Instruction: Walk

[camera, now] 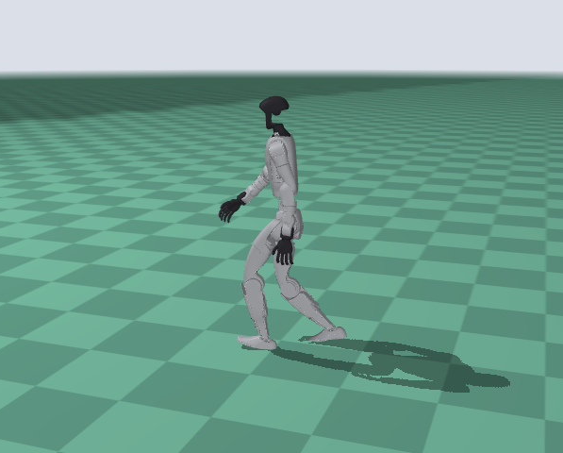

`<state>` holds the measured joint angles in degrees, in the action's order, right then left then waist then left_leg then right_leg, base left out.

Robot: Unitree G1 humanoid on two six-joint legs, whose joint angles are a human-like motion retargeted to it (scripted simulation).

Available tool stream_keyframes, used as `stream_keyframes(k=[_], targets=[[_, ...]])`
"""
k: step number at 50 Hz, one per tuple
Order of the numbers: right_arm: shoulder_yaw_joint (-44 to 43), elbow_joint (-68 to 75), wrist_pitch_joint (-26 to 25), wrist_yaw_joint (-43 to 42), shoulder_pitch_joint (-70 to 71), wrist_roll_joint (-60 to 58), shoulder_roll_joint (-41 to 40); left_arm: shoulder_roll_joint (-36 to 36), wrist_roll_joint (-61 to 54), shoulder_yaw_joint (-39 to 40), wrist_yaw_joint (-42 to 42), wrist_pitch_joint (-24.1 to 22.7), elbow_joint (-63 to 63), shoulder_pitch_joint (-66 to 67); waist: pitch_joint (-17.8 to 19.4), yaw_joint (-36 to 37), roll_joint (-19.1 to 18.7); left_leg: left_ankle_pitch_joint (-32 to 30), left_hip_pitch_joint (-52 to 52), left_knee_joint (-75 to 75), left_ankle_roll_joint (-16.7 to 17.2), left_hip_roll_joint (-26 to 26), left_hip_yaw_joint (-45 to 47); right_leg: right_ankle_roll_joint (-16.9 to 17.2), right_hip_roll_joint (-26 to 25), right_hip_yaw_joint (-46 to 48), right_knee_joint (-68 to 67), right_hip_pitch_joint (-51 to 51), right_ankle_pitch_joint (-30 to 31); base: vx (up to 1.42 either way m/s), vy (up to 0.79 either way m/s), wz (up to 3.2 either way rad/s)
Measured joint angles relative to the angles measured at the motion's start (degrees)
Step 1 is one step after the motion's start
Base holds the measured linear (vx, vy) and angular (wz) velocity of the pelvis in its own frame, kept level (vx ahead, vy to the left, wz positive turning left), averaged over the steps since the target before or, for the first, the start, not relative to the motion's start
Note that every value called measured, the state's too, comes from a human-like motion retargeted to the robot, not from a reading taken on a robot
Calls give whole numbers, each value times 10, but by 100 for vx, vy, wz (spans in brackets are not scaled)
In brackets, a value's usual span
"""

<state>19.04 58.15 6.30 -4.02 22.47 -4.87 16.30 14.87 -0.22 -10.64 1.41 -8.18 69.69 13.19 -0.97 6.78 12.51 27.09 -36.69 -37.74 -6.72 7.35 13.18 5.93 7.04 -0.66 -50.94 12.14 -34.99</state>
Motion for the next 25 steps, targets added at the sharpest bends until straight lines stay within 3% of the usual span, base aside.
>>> stream_keyframes(k=[5,8,13,19,25], targets=[[3,10,-7,33,-46,-11,-21,-1,-5,1,-9,2,9,-36,5,-28,43,1,66,19,-25,54,20,46,67,-11,-152,24,107,3,6,-4],[9,34,-13,57,-73,-19,-35,2,-13,-6,-22,3,1,-75,7,-51,59,14,112,46,-38,80,26,52,112,-11,-266,73,177,0,7,-16],[15,82,-22,84,-123,-34,-47,12,-31,-26,-45,1,-23,-164,12,-91,64,35,198,98,-44,105,18,16,156,-6,-356,159,145,0,5,-18],[3,129,-31,93,-182,-39,-42,28,-58,-46,-63,-7,-55,-304,21,-125,23,43,300,174,-29,86,-13,-5,112,25,-227,241,88,0,0,0],[-19,151,-40,91,-239,-24,-29,38,-65,-66,-65,-31,-101,-415,6,-132,-34,56,339,203,-13,36,-37,34,10,42,89,265,132,0,0,0]])
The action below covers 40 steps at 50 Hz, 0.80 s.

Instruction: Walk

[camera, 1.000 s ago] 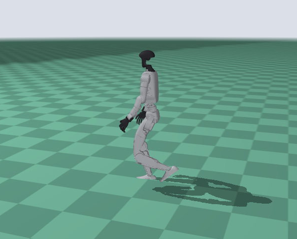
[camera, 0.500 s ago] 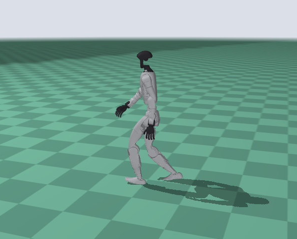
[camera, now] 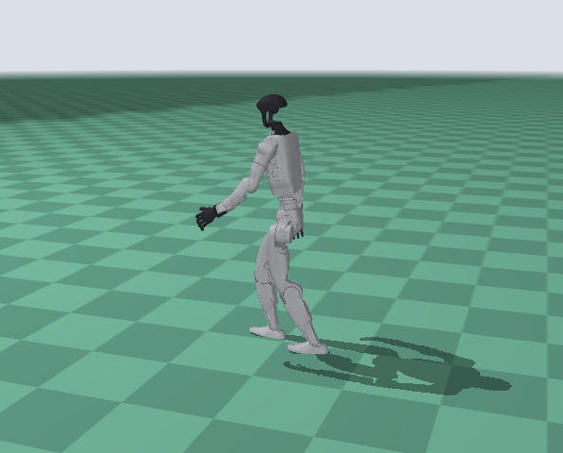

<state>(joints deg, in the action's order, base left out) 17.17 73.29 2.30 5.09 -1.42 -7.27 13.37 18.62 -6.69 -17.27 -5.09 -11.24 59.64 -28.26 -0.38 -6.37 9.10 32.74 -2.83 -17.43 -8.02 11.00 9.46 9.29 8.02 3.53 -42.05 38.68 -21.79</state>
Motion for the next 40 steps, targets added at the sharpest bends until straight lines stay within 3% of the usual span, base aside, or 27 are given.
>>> stream_keyframes(k=[5,10,13,17,22,27,32,38,40], targets=[[-11,4,-1,-1,-26,16,3,4,-1,-15,0,-17,-35,-29,-10,5,-11,40,1,-54,8,-16,-10,21,-30,-16,79,7,13,0,0,0],[-19,3,6,-22,-26,33,8,-1,-16,-25,-2,-29,-67,-3,-12,24,-39,78,1,-176,24,-58,-21,11,-65,0,52,-30,40,1,-2,0],[-21,-3,14,-46,-10,43,9,-9,-22,-23,-4,-29,-69,44,-6,38,-62,73,-18,-309,41,-107,-17,-6,-91,16,19,-57,34,0,-7,4],[-20,-23,22,-78,26,49,13,-23,-13,-14,2,-14,-37,116,1,62,-92,21,-80,-517,51,-194,-4,-36,-133,34,2,-91,6,-3,-7,4],[-15,-59,24,-114,95,46,26,-40,16,3,19,19,42,191,3,106,-106,16,-190,-679,21,-271,-3,-62,-172,29,29,-138,-17,-1,-4,-2],[-13,-80,27,-141,178,50,36,-41,33,23,36,33,105,260,15,143,-73,54,-287,-657,-11,-254,6,-65,-160,2,43,-188,-43,0,0,0],[-15,-98,35,-154,239,64,42,-42,32,45,47,32,128,329,20,164,-40,68,-336,-476,-8,-191,22,-56,-128,-14,45,-227,-65,0,0,5],[-19,-121,43,-158,274,70,43,-51,30,64,53,30,134,384,5,155,-6,21,-349,-200,20,-94,37,-44,-70,-10,17,-238,-93,-3,2,35],[-19,-127,44,-156,280,68,43,-51,28,70,55,30,132,389,-4,145,13,-24,-320,-88,20,-55,42,-40,-45,-13,12,-237,-99,-1,2,35]])
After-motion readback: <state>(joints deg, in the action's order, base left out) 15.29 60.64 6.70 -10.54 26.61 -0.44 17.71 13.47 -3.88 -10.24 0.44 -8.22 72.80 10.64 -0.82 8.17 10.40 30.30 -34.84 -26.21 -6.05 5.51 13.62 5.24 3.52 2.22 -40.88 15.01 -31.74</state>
